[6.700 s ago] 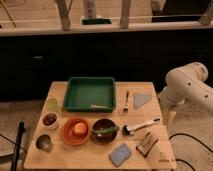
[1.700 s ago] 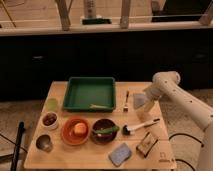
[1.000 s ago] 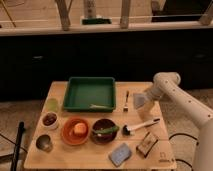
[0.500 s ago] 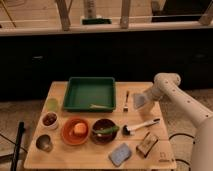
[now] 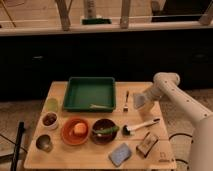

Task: Wipe tray with towel

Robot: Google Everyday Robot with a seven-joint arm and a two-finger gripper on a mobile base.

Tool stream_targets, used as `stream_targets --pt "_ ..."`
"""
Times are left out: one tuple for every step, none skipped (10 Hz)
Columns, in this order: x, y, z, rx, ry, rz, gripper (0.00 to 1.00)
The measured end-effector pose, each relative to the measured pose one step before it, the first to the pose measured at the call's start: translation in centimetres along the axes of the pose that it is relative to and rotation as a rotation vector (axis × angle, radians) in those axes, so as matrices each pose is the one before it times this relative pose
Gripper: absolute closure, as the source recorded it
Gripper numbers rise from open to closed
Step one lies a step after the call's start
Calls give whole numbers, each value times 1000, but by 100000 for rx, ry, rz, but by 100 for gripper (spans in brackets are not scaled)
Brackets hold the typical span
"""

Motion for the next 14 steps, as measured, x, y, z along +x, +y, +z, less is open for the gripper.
stream_targets --pt "-293 -137 119 -348 117 -982 20" --pt "-67 -31 105 -447 212 -565 20" --pt "52 9 200 -840 307 -501 20" --pt "15 -81 123 -398 7 -209 20" --pt "-39 -56 312 -803 -112 -545 22" --pt "-203 -104 313 -779 -410 -1098 30" --pt "-139 69 340 -1033 -511 -1175 42" --pt "40 134 106 -983 -337 -688 51" --pt "59 66 106 -441 -205 -661 61" --pt "-64 -27 56 -195 153 -549 72" --pt "-2 22 -115 -78 117 -72 82" --pt "70 29 -94 -36 219 -55 90" --pt "-17 -103 -8 271 223 -193 98" --pt "49 220 -4 -481 -232 -571 100"
